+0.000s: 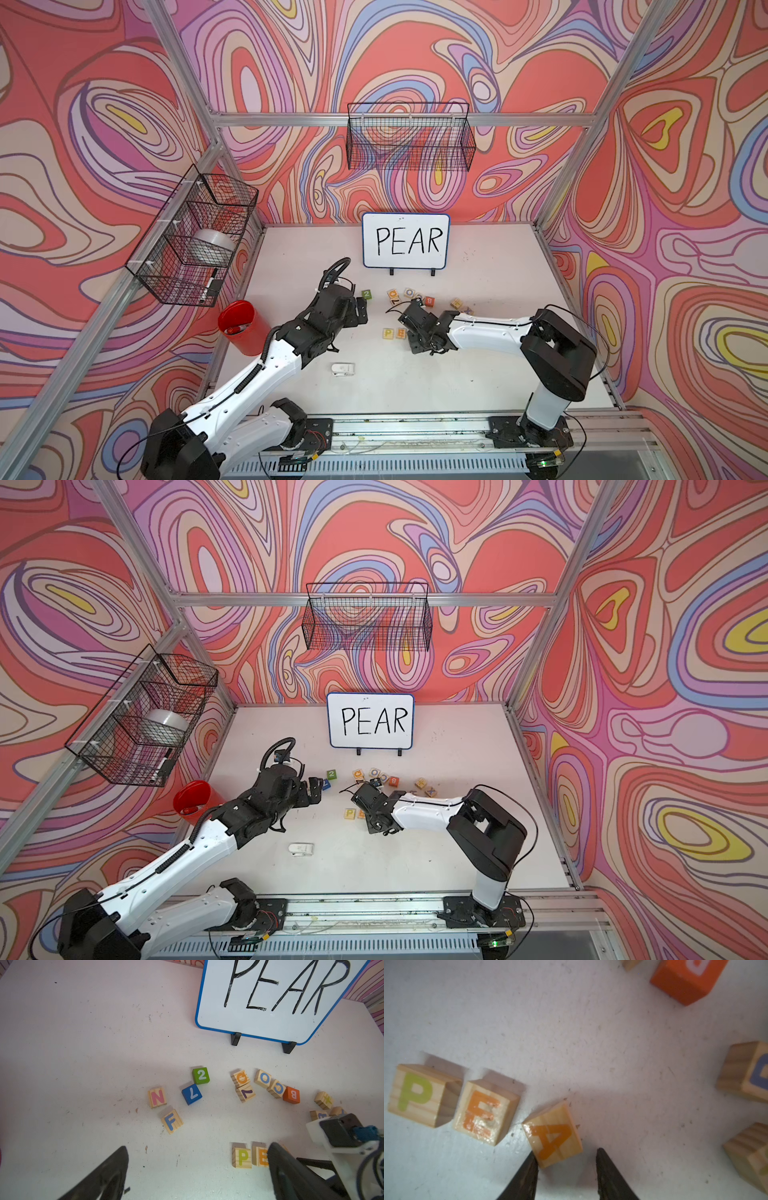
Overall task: Spell the uppercase word “pear” with letter blocks
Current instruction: Place the letter block at the center of the board.
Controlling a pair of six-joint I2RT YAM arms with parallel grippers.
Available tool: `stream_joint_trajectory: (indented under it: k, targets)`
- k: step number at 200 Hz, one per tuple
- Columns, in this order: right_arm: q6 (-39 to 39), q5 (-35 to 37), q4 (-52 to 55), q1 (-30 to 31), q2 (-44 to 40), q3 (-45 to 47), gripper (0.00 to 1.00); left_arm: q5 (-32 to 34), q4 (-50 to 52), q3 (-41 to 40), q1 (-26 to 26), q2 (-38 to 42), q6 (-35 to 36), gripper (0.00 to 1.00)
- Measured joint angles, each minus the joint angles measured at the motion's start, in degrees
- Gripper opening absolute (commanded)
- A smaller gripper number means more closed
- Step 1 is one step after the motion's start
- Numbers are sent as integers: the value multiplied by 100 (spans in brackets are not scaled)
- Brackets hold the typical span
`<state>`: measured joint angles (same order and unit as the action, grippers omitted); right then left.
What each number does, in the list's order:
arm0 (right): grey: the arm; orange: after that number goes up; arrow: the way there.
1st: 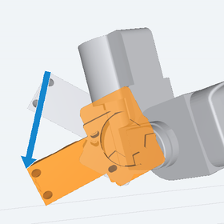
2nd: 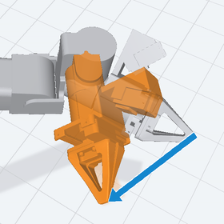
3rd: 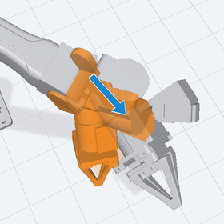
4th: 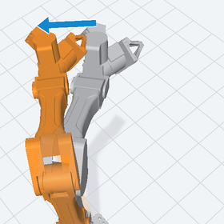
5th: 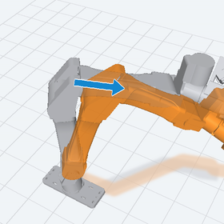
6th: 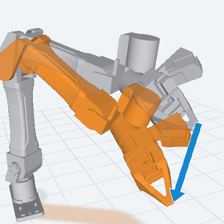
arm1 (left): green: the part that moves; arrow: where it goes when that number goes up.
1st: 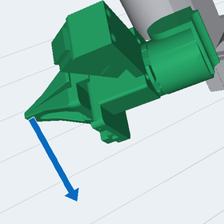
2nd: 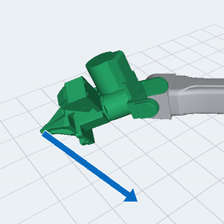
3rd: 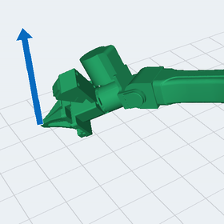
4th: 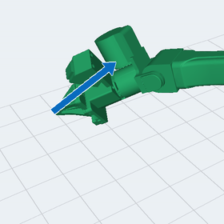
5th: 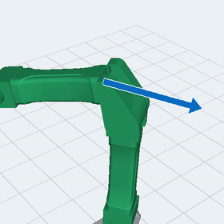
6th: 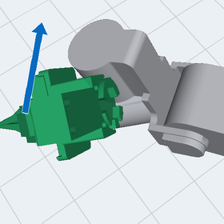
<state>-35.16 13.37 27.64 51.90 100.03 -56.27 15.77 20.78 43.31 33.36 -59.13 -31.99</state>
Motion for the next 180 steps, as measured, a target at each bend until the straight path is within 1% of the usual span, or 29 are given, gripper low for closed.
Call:
stream_joint_trajectory:
  k: [49, 107, 128, 144, 180]
  targets:
    - [-402, 173, 31, 7, -26, 39, 47, -24, -4, -2, 0, -52, 28, 100]
    - [-678, 476, 160, 7, -72, 94, 47, -35, -11, -2, 0, -63, 31, 100]
    - [-748, 501, 201, 4, -188, 205, 49, -39, -52, -2, 0, -76, 33, 100]
    - [-776, 435, 149, 4, -297, 284, 55, -42, -76, -2, 0, -103, 33, 100]
    - [-997, 247, -212, 7, -632, 341, 57, -42, -90, -4, 0, -107, 33, 100]
